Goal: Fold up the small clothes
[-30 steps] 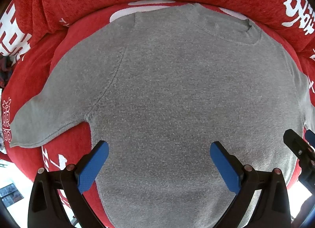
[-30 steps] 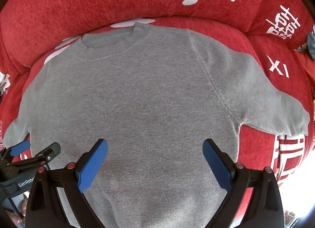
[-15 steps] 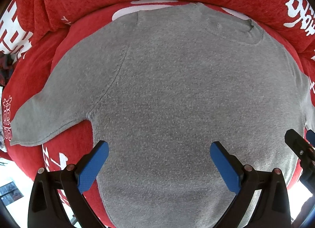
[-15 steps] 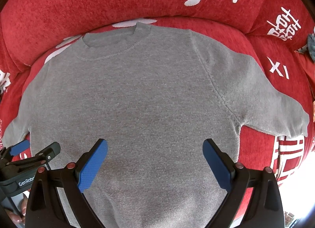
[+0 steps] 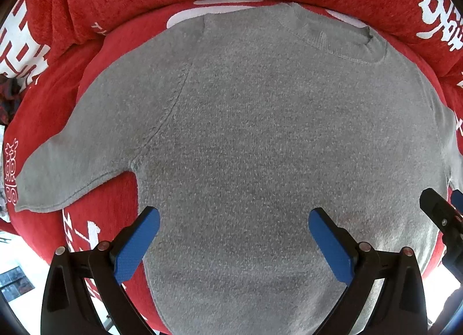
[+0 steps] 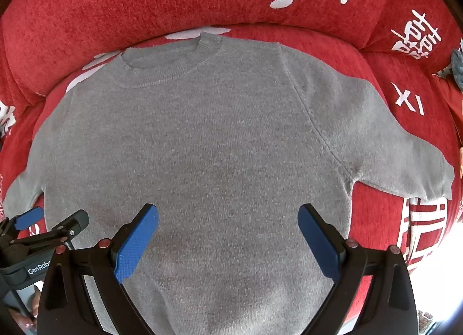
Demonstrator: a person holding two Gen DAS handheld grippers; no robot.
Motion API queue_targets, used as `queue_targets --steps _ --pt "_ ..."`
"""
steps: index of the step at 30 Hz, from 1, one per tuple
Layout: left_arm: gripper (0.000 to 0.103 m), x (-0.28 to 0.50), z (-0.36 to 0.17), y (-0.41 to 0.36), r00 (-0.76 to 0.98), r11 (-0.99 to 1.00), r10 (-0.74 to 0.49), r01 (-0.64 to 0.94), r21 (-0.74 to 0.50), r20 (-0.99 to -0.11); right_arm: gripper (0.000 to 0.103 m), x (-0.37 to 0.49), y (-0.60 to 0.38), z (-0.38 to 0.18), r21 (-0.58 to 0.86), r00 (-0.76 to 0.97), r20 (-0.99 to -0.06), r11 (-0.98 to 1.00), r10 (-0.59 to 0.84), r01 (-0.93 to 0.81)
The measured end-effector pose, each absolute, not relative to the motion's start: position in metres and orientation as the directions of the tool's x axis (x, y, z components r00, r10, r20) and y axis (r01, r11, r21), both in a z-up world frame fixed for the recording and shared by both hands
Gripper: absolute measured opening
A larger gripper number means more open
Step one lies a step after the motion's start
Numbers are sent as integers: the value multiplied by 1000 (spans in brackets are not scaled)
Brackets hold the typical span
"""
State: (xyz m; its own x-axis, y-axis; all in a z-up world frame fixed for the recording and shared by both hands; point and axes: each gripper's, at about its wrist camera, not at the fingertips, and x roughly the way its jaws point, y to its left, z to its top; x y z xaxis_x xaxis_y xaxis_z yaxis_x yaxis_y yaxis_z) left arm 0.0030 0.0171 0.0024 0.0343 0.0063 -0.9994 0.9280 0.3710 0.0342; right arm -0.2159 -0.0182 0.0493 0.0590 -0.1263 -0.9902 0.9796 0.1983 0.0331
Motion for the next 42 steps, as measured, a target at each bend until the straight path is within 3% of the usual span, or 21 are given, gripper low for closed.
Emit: queue_targets --steps 42 --pt "103 12 1 17 13 369 58 929 34 -998 98 -207 -16 48 22 50 -991 211 -128 977"
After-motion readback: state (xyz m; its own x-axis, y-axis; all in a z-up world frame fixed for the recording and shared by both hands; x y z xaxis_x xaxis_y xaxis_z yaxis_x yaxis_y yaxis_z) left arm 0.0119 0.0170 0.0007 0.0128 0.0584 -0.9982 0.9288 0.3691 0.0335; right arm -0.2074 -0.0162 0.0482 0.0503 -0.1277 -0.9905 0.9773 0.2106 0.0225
